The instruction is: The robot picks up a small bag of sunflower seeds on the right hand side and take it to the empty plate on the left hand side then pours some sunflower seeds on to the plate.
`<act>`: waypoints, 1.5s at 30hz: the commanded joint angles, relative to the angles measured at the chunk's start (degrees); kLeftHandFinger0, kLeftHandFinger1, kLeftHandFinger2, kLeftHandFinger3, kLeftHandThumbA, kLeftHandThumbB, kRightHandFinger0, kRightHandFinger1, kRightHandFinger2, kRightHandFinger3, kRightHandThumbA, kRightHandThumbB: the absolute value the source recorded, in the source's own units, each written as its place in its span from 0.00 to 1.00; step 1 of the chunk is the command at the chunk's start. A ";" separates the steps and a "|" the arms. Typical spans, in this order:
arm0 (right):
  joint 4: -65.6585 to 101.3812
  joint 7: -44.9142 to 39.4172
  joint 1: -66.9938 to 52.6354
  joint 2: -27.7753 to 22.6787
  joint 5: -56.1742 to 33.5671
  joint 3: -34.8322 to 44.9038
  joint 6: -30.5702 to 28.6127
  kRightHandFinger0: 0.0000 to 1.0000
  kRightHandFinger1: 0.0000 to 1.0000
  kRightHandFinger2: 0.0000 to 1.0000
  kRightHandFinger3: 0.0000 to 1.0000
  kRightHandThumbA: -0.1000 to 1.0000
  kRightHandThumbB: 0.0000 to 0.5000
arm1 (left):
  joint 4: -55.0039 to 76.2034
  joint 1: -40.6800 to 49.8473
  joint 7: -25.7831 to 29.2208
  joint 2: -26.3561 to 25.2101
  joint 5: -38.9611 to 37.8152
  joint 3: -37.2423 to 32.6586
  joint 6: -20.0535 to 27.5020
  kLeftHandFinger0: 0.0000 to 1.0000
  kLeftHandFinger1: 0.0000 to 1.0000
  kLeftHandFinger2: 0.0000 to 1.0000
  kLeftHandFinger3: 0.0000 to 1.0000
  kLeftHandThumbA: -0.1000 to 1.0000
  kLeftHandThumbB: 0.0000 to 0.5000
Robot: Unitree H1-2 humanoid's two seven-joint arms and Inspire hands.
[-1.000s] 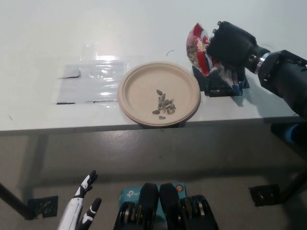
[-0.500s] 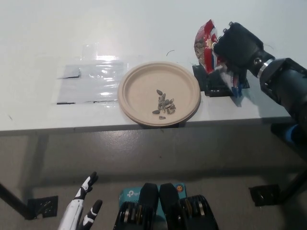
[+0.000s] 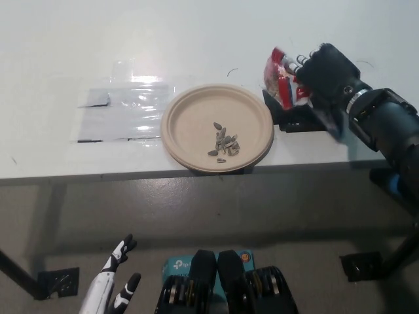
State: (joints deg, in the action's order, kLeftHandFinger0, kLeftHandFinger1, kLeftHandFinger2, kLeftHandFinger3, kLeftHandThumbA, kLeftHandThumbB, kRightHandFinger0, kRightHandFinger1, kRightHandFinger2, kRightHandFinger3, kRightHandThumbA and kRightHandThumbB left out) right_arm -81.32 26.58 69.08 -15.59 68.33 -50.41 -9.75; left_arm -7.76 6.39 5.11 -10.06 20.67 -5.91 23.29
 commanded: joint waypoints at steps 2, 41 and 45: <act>0.60 -6.98 2.48 -0.46 -4.66 2.21 1.84 1.00 1.00 1.00 1.00 0.55 1.00 | 2.21 -0.11 0.23 -0.84 0.60 0.42 0.89 0.94 0.99 0.95 1.00 1.00 0.24; 91.05 -66.26 -22.37 -15.73 -49.18 20.40 17.84 1.00 1.00 1.00 1.00 0.78 1.00 | 0.40 -1.85 0.46 -0.43 -1.10 0.85 1.55 0.99 1.00 1.00 1.00 1.00 0.29; 97.42 -61.57 -25.04 -17.31 -54.74 24.26 16.36 1.00 1.00 1.00 1.00 0.98 0.98 | 0.57 -1.92 0.56 -0.17 -1.44 1.02 1.28 1.00 1.00 1.00 1.00 1.00 0.31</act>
State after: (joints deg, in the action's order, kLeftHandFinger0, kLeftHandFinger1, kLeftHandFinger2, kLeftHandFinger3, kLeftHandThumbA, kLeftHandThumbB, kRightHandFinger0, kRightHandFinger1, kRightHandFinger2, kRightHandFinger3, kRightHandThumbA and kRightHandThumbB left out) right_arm -24.84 -11.05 44.69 -21.12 43.40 -34.42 -6.36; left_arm -8.76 5.14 5.08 -10.07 20.78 -5.97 23.18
